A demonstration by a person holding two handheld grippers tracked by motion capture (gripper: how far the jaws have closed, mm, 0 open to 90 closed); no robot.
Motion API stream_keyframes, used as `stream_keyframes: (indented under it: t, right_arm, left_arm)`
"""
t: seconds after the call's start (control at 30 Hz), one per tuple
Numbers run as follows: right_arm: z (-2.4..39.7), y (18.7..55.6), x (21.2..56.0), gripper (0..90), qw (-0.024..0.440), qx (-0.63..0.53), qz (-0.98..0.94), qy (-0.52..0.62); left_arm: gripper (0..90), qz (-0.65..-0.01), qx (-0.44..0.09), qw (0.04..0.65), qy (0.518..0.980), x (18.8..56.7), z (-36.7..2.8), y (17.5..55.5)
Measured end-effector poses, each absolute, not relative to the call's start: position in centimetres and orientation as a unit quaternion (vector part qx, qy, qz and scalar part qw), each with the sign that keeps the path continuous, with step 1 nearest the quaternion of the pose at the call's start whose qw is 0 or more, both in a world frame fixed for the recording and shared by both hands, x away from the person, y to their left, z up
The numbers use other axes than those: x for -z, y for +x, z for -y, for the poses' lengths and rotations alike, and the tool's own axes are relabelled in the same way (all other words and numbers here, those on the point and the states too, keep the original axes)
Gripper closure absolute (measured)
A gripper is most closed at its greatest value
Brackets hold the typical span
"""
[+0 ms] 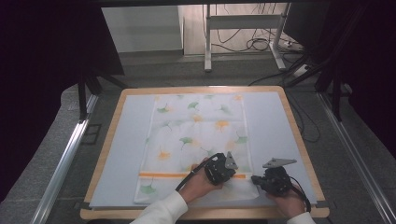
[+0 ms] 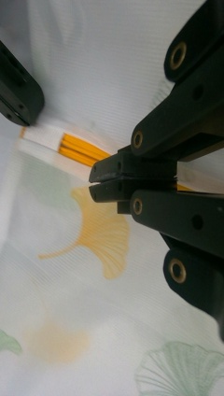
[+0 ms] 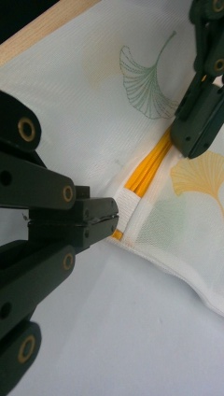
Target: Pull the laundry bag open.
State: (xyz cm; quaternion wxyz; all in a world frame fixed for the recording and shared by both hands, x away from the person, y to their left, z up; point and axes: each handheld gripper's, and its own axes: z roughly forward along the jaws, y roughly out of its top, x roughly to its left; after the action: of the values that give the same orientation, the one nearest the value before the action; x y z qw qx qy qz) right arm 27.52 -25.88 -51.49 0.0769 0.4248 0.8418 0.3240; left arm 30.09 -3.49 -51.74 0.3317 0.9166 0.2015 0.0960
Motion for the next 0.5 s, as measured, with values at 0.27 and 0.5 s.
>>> stream_keyframes:
  t: [0.27,0.5]
  right_arm:
    - [25.9,27.5,51.5,89.6,0.079,-0.324,-0.842,0.425]
    - [25.9,27.5,51.5,89.7,0.079,-0.324,-0.842,0.423]
  left_arm:
    - [90.0,-0.213,-0.095,0.332,0.914,51.8,1.9,30.0]
    - [90.0,-0.22,-0.091,0.331,0.913,51.8,0.9,30.0]
